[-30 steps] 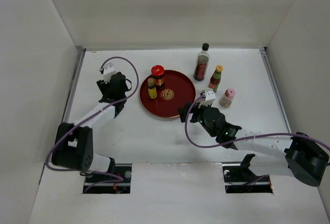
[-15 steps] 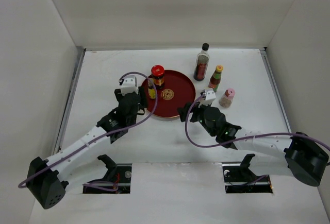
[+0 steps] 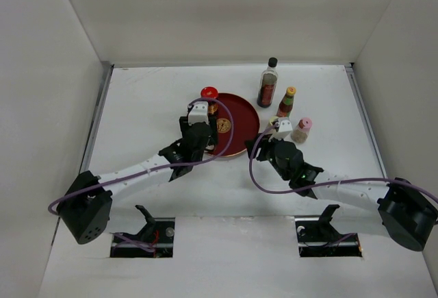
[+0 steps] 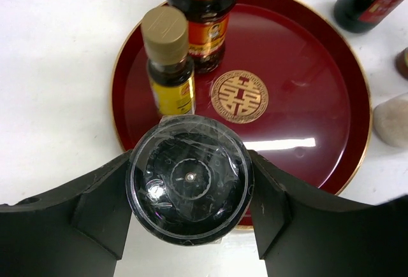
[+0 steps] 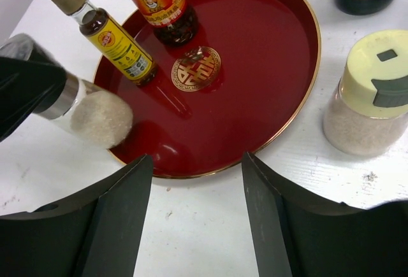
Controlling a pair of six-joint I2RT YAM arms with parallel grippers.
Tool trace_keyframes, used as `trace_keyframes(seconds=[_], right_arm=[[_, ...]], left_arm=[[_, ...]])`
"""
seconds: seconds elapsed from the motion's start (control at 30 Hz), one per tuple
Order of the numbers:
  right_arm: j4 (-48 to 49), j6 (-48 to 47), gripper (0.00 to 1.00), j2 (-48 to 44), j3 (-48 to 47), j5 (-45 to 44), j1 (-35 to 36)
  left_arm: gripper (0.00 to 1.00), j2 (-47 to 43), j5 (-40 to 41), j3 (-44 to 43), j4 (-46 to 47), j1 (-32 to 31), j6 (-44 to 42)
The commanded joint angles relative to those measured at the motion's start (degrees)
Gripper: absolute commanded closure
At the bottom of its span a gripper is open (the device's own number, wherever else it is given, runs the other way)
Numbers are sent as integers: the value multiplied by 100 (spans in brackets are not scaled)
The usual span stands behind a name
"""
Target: Organize the condiment bottles
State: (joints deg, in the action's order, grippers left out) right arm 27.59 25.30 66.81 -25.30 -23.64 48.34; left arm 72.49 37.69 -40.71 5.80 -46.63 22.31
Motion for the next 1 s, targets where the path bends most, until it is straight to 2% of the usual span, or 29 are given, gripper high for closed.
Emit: trace_keyframes(seconds=[0.0, 0.3, 0.43, 0.57, 0.67, 0.73, 0.87, 0.97], right_arm=[[334, 45, 34, -27, -19, 17, -39], [352, 72, 30, -115, 43, -18, -118], [352, 72, 30, -133, 60, -27, -118], [352, 54, 30, -194, 51, -36, -119], [317, 54, 32, -264, 60, -88, -127], [264, 37, 40, -317, 25, -88, -127], [-78, 54, 75, -545, -141, -176, -110], [-315, 72, 84, -598, -361, -185, -40]], left_arm=[[68, 28, -113, -420, 1107, 88, -103], [68, 529, -201, -105, 1291, 317, -130], [63, 670, -192, 72, 1494, 326, -112], [50, 775, -184, 89, 1573, 247, -121], [27, 706, -183, 81, 1564, 221, -121], [15, 557, -183, 72, 1547, 186, -147], [6, 74, -201, 151, 1573, 212, -165], [5, -497, -201, 309, 1573, 256, -174]])
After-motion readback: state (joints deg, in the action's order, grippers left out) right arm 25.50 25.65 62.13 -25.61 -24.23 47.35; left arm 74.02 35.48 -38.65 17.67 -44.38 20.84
